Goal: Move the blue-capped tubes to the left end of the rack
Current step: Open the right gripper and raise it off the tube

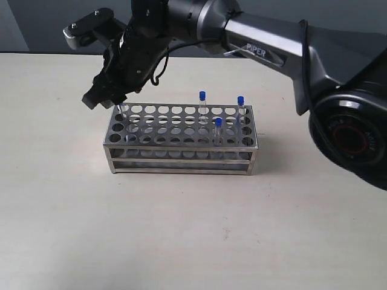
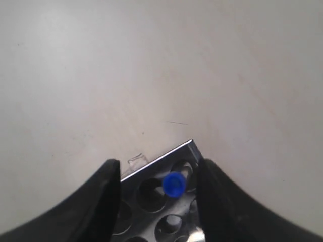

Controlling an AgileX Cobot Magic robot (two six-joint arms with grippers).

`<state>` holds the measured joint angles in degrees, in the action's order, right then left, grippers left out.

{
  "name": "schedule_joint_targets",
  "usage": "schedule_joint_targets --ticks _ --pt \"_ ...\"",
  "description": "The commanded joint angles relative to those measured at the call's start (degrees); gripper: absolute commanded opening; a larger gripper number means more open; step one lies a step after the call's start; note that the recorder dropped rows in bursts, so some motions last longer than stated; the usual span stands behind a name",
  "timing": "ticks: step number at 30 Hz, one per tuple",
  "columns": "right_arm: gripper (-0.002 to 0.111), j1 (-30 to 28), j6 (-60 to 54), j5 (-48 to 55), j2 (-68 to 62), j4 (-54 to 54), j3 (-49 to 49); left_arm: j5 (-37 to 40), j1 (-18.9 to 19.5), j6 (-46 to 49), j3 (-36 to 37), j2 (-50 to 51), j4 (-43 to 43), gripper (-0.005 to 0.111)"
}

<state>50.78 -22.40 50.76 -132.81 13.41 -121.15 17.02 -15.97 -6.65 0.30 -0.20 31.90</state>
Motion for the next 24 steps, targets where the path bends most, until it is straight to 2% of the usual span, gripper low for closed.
schedule_joint_targets --ticks 1,8,16,24 --pt "0.046 -0.1 2.0 1.8 3.7 -0.3 -0.3 -0.3 -0.2 -0.3 -0.3 0.2 0.0 0.001" --pt "0.045 -0.1 3.5 7.9 8.1 -2.5 -0.3 -0.3 -0.2 -0.3 -0.3 0.2 0.0 0.001" --pt "0.038 -0.1 4.4 18.6 11.6 -3.0 -0.3 -0.3 -0.2 -0.3 -0.3 0.2 0.0 0.001" --pt "0.038 -0.1 7.6 19.2 17.6 -4.6 1.4 -0.3 -0.2 -0.3 -0.3 0.2 0.0 0.001"
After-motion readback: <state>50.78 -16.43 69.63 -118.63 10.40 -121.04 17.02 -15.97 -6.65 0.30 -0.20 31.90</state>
